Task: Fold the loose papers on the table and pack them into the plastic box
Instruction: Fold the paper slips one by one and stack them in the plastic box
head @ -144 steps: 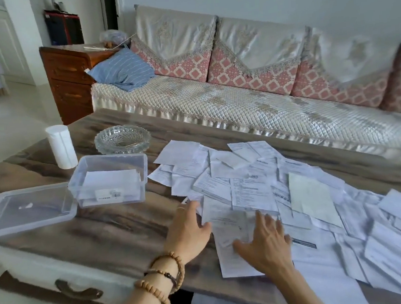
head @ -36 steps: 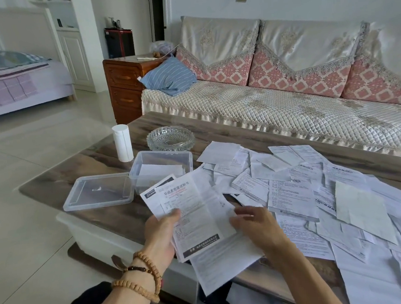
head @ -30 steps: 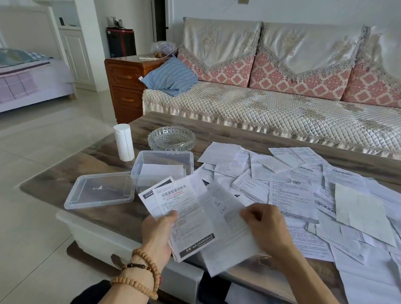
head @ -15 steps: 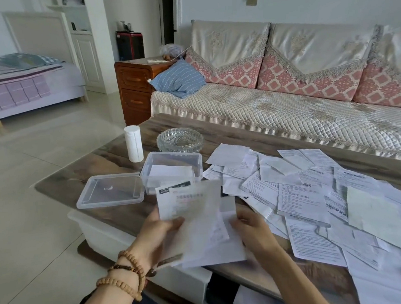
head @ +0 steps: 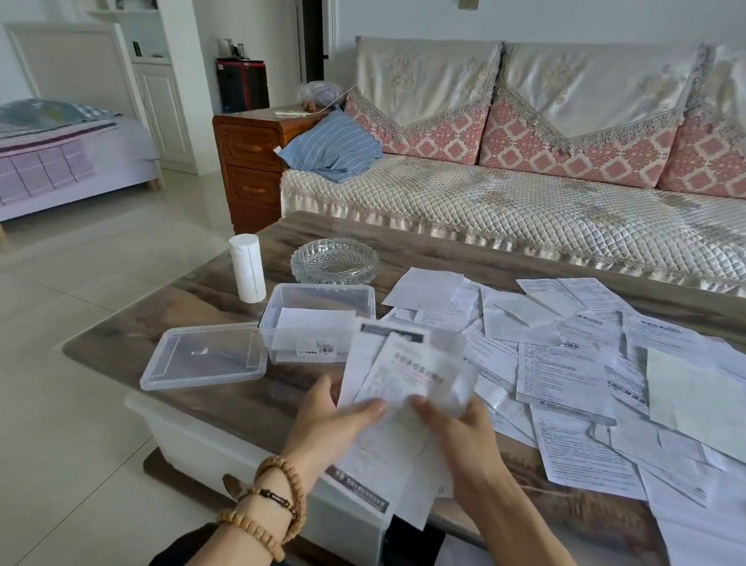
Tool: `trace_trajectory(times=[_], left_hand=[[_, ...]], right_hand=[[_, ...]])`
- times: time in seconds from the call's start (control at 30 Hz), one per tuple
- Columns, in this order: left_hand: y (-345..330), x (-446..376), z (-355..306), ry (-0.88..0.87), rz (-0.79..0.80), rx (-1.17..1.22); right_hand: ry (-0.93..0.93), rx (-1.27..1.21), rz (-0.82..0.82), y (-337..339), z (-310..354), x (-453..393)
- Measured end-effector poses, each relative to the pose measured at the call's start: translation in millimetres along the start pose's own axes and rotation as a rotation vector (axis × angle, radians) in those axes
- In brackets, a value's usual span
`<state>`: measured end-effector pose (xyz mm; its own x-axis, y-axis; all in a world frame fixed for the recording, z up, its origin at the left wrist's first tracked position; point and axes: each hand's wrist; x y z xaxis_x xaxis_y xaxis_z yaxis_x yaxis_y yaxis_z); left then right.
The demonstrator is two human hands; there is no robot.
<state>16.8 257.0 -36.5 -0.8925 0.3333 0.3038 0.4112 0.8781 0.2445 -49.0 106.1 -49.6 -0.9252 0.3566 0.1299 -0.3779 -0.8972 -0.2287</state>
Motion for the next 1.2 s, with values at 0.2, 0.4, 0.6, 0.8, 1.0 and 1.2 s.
trace_trajectory(times=[0.2, 0.4, 0.6, 0.8, 1.0, 1.2], left_hand=[[-3, -4, 2, -0.019, 0.142, 0.774], [-8, -12, 5, 0.006, -0.207, 0.458], [24, -21, -4, -0.251, -0.179, 0.136], [16, -28, 7, -0.25, -0.16, 0.098], [1, -36, 18, -0.22, -0.136, 0.221], [15, -44, 18, -0.242, -0.085, 0.306]], right_hand=[[-0.106, -0.553, -0.069, -12, -11, -6], [-0.114, -0.515, -0.035, -5, -9, -9], [0.088, -0.01, -0.001, 41, 18, -24], [0.123, 0.313, 0.094, 39, 15, -33], [0.096, 0.229, 0.059, 30, -1, -41], [0.14, 0.15, 0.167, 39, 4, -51]])
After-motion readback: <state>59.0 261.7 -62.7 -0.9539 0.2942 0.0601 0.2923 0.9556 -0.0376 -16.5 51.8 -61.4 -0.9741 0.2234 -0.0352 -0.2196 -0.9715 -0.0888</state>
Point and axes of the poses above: each hand's wrist, its own x-axis away from the middle knuckle, its own y-axis out of the back of the hand, z = x × y, and after that the axes turned 4 degrees about z, right-handed
